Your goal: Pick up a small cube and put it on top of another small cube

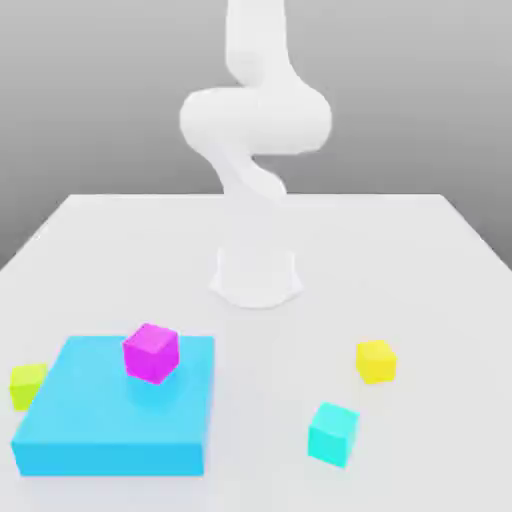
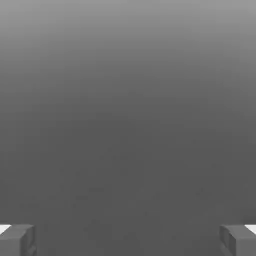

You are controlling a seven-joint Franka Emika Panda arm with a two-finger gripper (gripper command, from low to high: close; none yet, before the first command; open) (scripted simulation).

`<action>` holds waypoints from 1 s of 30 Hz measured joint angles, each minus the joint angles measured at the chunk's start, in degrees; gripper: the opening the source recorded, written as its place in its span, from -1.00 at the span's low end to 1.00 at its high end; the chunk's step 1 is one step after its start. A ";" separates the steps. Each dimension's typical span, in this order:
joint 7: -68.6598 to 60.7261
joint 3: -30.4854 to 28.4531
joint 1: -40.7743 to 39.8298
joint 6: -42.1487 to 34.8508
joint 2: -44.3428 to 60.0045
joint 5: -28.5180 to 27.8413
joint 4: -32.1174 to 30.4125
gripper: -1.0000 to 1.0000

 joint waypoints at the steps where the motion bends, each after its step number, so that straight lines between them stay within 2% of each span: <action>1: -2.71 -0.17 1.72 1.46 1.75 -0.14 -1.65 0.00; 23: -58.22 -0.56 32.36 30.80 36.04 -0.05 -34.58 0.00; 30: -62.30 0.81 32.94 42.24 50.02 1.88 -33.84 0.00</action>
